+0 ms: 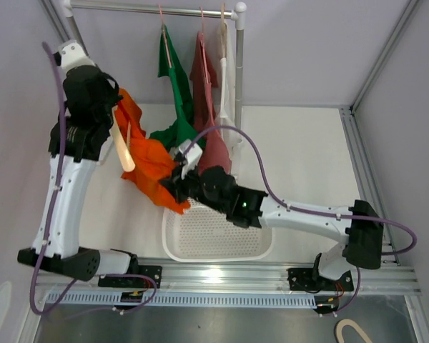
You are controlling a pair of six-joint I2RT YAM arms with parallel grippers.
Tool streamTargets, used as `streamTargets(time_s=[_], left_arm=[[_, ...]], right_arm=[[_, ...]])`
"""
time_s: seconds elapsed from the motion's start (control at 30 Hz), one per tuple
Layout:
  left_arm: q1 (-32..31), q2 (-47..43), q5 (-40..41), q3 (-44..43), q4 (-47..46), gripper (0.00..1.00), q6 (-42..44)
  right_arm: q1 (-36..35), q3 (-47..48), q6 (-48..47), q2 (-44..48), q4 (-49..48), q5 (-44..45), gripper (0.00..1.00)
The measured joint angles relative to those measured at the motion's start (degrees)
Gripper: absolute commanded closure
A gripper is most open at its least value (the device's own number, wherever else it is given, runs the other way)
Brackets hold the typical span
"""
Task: Remove the t-shirt from the hanger
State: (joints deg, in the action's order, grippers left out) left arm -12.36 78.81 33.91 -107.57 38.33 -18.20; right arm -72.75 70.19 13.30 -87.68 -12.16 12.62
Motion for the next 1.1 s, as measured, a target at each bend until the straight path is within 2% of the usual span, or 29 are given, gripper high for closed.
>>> streamTargets(time_s=[0.23,0.37,0.53,0.7,0.87,0.97,1.1], left_arm=[[0.00,-16.63,-13.25,9.35,6.67,0.99,-6.10],[-0.02,-23.50,-19.08,11.06,11.82,0.99,-7.34],[0.00,-29.83,-22.58,11.67,18.40,0.99,-7.34],[0.00,-36.48,-22.58,16.06,23.12,0.99,-7.37],[-0.02,-42.14,-16.85,19.43,25.29,0.99,-6.91],[-0.02,-42.21,-14.84,22.34,23.08,0.99,-6.80],[-0.02,-41.05,-13.44,29.70,19.43,0.99,-6.80]], right_arm=[[7.23,18.80,-1.92,-10.99,2.86,-6.01,1.00],[9.53,27.39,-1.97,-17.70,5.38,-9.53,1.00],[11.43,34.86,-2.71,-23.78,9.55,-11.63,1.00],[11.89,37.51,-2.86,-26.05,11.47,-13.60,1.00],[12.79,40.57,-2.93,-26.36,16.59,-13.81,1.00],[13.11,47.50,-4.24,-27.08,21.24,-13.66,1.00],[12.55,62.55,-7.28,-28.17,26.47,-13.25,1.00]])
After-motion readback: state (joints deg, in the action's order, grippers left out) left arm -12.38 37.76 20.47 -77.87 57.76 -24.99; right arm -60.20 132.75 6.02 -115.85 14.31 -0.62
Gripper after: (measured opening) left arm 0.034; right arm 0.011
